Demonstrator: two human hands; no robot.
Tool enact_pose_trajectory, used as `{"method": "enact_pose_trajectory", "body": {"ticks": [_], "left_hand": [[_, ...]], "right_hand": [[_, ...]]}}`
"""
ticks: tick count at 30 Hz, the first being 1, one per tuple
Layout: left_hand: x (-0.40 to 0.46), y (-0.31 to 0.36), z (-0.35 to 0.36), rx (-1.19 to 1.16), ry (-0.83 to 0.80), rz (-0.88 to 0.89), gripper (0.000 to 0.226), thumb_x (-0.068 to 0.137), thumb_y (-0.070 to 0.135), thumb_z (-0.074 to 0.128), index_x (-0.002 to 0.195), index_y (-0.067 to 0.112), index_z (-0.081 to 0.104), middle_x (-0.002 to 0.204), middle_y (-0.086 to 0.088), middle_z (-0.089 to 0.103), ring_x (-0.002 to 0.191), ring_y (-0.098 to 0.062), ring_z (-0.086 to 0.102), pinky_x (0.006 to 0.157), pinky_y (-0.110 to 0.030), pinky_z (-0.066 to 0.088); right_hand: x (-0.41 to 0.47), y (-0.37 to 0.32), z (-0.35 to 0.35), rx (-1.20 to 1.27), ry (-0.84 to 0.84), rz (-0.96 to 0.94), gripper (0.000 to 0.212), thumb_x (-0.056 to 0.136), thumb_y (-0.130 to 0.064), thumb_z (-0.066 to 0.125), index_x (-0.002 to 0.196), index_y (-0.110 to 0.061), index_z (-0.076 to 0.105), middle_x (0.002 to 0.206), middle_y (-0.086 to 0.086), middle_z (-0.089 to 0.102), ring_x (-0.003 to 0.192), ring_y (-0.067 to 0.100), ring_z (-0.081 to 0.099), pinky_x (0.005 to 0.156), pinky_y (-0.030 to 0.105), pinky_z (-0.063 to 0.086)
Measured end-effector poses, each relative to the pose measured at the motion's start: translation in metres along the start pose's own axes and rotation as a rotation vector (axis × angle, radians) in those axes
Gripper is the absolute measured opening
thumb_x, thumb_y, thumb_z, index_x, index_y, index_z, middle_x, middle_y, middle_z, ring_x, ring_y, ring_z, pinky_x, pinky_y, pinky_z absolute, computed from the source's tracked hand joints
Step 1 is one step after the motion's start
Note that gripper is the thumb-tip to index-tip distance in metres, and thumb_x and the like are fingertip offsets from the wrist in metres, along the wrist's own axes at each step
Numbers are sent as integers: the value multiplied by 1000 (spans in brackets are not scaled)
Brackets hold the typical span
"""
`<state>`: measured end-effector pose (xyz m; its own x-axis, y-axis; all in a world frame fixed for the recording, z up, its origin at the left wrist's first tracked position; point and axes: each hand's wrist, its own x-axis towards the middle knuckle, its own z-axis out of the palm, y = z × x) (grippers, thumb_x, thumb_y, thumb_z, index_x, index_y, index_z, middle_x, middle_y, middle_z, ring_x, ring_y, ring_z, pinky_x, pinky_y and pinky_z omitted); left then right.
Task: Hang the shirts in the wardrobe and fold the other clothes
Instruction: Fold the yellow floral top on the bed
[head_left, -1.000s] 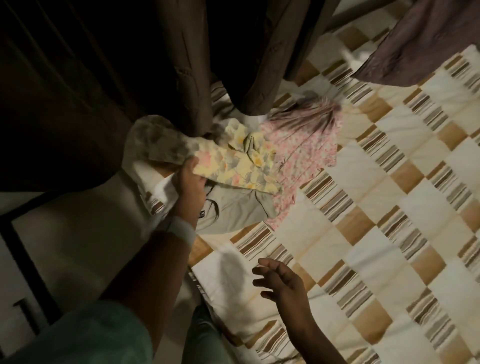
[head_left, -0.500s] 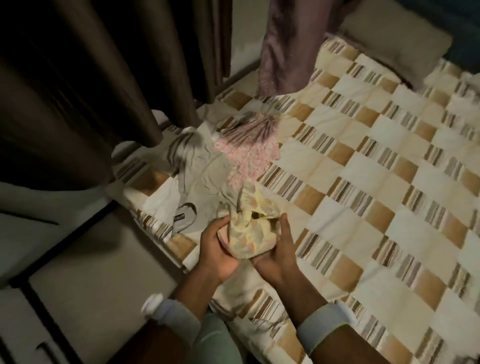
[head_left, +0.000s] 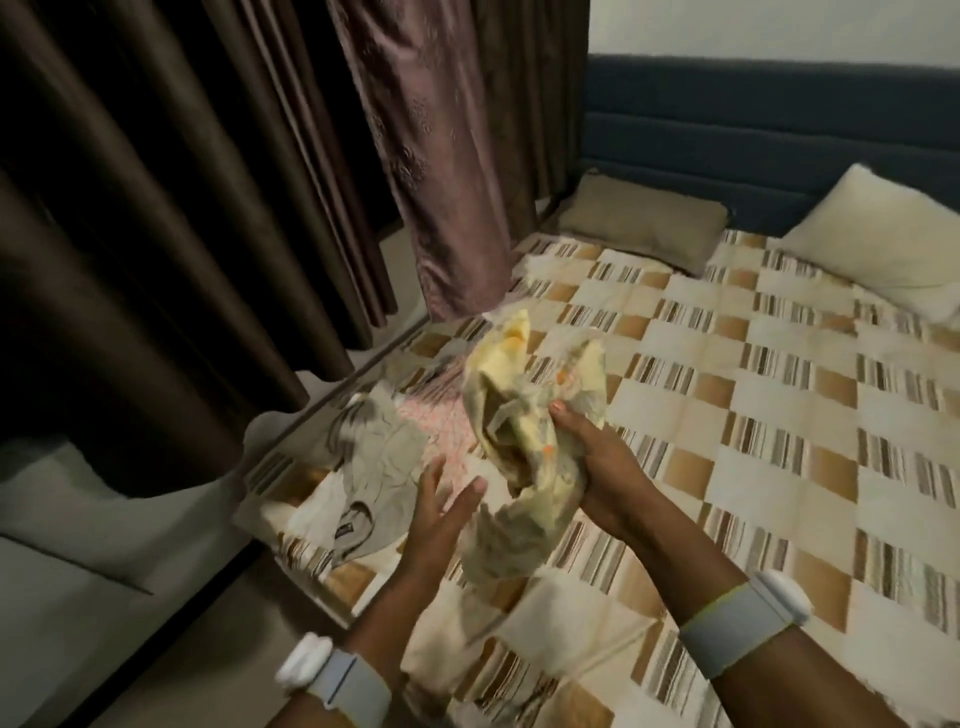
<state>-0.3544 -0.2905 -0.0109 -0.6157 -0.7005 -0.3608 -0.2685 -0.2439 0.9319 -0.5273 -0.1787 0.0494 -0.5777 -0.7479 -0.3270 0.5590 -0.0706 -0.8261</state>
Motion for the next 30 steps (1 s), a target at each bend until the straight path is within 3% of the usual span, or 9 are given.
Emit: {"method": "enact_pose_trajectory", "body": {"ticks": [3, 6, 7, 10, 15, 20, 24, 26, 30], "left_hand": [[-1, 36, 18, 27, -103, 184, 108, 55, 71, 89, 145, 25, 51, 142, 4, 62, 131, -11, 58, 106, -34, 51], [-4, 68, 27, 112, -80, 319, 43, 79, 33, 90, 116, 23, 69, 112, 4, 75, 115, -18, 70, 90, -25, 57], [-2, 76, 26, 128, -64, 371, 28, 86, 15, 83, 111, 21, 71, 106, 5, 76, 107, -20, 72, 83, -20, 58], [0, 96, 7, 123, 65, 432, 36, 94, -16, 58, 116, 10, 70, 102, 5, 73, 95, -14, 70, 75, -17, 59], [4, 128, -18, 62, 158, 515, 32, 104, -8, 45, 110, 11, 70, 94, 3, 73, 84, -6, 74, 67, -20, 58], [11, 157, -30, 86, 111, 651, 27, 103, 0, 54, 103, 20, 72, 88, 12, 77, 84, -4, 72, 77, -25, 60], [22, 163, -42, 172, 89, 608, 25, 100, 3, 62, 93, 26, 71, 75, 20, 75, 73, 2, 71, 68, -19, 59], [30, 163, -48, 99, 53, 481, 11, 99, 13, 64, 98, 18, 74, 84, 6, 79, 85, -15, 76, 81, -35, 62], [37, 153, -54, -10, 5, 291, 46, 101, 39, 47, 131, 11, 67, 125, -14, 72, 118, -34, 67, 107, -54, 51]], "right_hand": [[-21, -19, 5, -281, -157, -95, 54, 85, -34, 79, 130, -8, 63, 121, 15, 74, 112, 35, 71, 99, 49, 57], [-29, -33, 2, -416, -220, -181, 57, 78, -26, 82, 130, -12, 64, 121, 9, 75, 112, 30, 72, 97, 46, 58], [-29, -38, -3, -429, -181, -212, 58, 75, -24, 85, 128, -12, 66, 119, 9, 75, 110, 30, 72, 97, 47, 58], [-34, -54, -32, -417, 23, -288, 48, 75, -15, 87, 119, -9, 70, 111, 11, 77, 102, 31, 75, 93, 52, 60], [-37, -71, -75, -541, 191, -372, 11, 96, -9, 66, 99, -11, 76, 89, 9, 76, 87, 33, 71, 72, 39, 61], [-45, -89, -83, -410, 404, -447, 33, 105, -31, 56, 85, -9, 71, 80, 8, 65, 75, 22, 60, 64, 34, 50], [-44, -93, -92, -473, 461, -483, 34, 109, -22, 45, 86, -8, 66, 90, 15, 65, 83, 30, 59, 72, 43, 53], [-40, -92, -98, -551, 487, -481, 32, 108, -17, 45, 89, -3, 66, 96, 20, 67, 87, 38, 59, 77, 48, 54], [-37, -90, -92, -486, 405, -341, 42, 105, -46, 49, 100, -11, 71, 107, 19, 71, 98, 34, 66, 87, 50, 55]]}}
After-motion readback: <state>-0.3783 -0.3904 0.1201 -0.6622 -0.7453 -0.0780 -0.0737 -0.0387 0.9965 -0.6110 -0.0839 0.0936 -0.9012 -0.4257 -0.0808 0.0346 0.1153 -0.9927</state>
